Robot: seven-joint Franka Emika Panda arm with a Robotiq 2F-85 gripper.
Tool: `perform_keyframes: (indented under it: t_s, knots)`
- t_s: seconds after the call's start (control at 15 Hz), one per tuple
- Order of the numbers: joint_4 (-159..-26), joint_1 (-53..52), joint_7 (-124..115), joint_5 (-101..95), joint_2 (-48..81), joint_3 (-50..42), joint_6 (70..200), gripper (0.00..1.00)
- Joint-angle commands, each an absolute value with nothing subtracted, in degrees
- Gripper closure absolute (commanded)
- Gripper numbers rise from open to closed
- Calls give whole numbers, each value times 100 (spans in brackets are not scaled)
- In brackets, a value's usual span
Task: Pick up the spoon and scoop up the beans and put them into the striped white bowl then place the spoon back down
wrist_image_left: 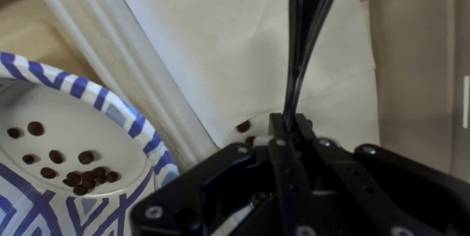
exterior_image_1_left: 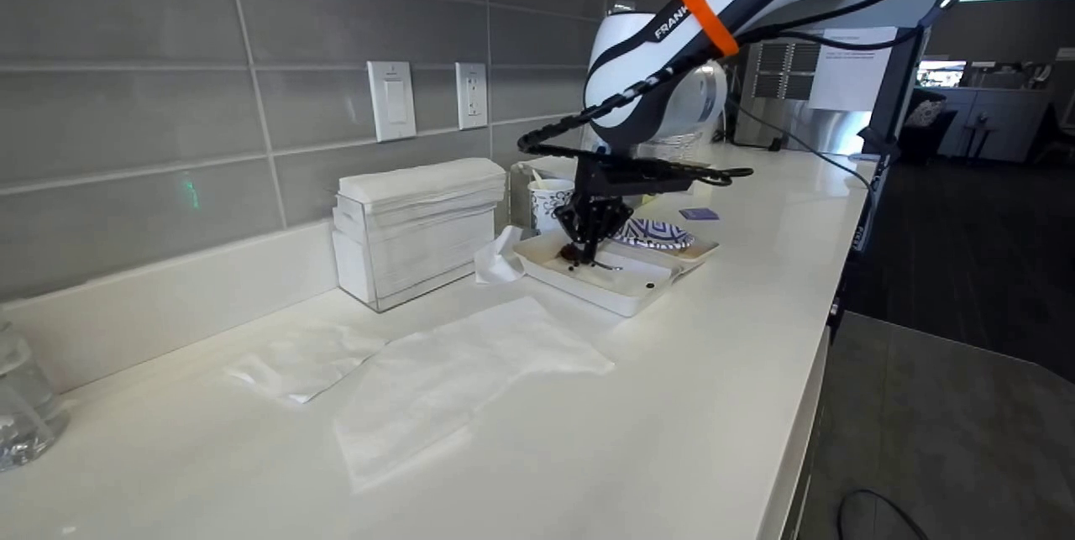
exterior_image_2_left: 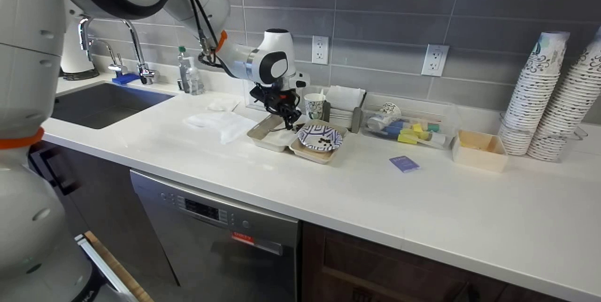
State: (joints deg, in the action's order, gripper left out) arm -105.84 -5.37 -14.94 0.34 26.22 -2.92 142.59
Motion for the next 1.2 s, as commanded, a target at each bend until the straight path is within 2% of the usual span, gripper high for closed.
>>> perform_keyframes:
  t_s: [0.0, 0.73, 1.13]
  knots:
    - [-10984, -899, -2115, -614, 2455, -589, 14604, 98]
    - [-11572, -1546, -3253, -2084, 2040, -1134, 15187, 98]
    - [-11751, -1445, -3124, -2165, 1663, -943, 14873, 98]
